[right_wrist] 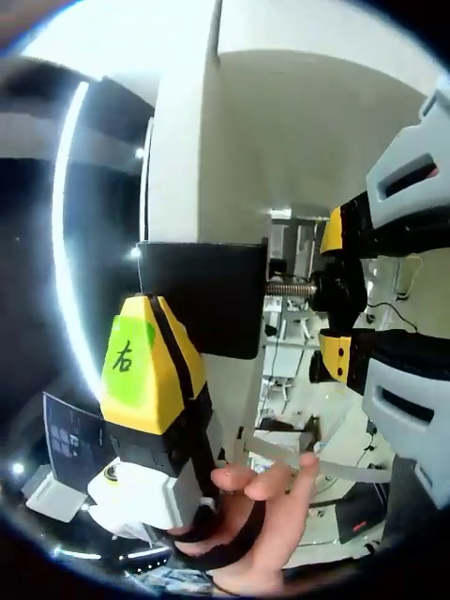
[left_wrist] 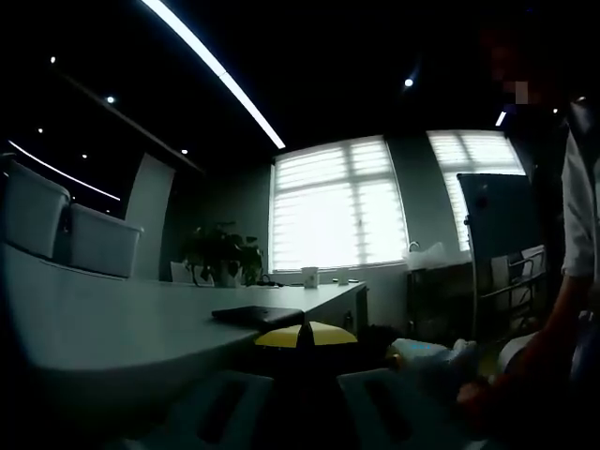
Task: Clamp the fixed fixture on the desktop, loosen the retaining clip, secure it to the edge of the desk, and tighten the retaining clip.
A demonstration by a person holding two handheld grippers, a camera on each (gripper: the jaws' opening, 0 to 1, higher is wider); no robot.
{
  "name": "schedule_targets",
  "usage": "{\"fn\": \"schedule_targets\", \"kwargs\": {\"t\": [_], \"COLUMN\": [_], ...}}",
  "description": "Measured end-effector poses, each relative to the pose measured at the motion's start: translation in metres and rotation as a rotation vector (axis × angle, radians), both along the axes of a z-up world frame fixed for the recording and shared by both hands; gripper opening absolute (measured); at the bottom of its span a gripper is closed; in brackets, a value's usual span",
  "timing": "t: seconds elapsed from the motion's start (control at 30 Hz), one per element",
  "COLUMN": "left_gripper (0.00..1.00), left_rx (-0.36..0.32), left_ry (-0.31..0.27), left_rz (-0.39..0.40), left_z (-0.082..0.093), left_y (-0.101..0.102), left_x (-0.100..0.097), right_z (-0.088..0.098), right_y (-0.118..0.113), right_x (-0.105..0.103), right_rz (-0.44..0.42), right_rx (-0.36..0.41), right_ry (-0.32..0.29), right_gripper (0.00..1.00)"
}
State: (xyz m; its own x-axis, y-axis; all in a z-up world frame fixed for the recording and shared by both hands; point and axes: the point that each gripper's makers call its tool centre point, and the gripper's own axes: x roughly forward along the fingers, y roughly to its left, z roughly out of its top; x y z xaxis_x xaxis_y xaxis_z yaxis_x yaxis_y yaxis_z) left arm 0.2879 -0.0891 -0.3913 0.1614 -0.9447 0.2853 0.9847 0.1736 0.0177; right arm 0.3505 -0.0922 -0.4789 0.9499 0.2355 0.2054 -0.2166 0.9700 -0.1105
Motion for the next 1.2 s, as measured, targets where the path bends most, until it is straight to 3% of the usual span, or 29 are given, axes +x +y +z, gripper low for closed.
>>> {"fn": "schedule_targets", "kwargs": {"t": [0.2, 0.37, 0.5, 0.6, 0.87, 0.97, 1.13, 1.2], "left_gripper": [0.01, 0.01, 0.01, 0.01, 0.01, 0.01, 0.01, 0.01], "left_rx": [-0.004, -0.006, -0.013, -0.015, -0.008, -0.006, -0.001, -0.001], "left_ry": [0.004, 0.009, 0.011, 0.012, 0.009, 0.012, 0.007, 0.007], "left_rz": [-0.002, -0.001, 0.000, -0.003, 0.002, 0.000, 0.006, 0.006], "left_z": [0.000, 0.000, 0.001, 0.001, -0.001, -0.001, -0.001, -0.001], "left_y": [0.000, 0.000, 0.001, 0.001, 0.002, 0.001, 0.000, 0.000], "left_x": [0.000, 0.000, 0.001, 0.000, 0.000, -0.001, -0.001, -0.001], "right_z": [-0.001, -0.002, -0.012, -0.023, -0.035, -0.029, -0.010, -0.007], "right_y": [0.006, 0.006, -0.006, -0.012, -0.002, -0.003, -0.007, -0.007], "right_x": [-0.001, -0.002, 0.000, -0.012, -0.051, -0.052, -0.040, -0.032], "right_rz": [0.188, 0.198, 0.049, -0.070, -0.214, -0.267, -0.346, -0.348], "right_rx": [-0.009, -0.012, 0.039, 0.059, 0.115, 0.132, 0.076, 0.075], "right_ry": [0.034, 0.046, 0.110, 0.142, 0.189, 0.166, 0.088, 0.084], "right_gripper": [0.28, 0.28, 0.36, 0.41, 0.44, 0.44, 0.44, 0.43]}}
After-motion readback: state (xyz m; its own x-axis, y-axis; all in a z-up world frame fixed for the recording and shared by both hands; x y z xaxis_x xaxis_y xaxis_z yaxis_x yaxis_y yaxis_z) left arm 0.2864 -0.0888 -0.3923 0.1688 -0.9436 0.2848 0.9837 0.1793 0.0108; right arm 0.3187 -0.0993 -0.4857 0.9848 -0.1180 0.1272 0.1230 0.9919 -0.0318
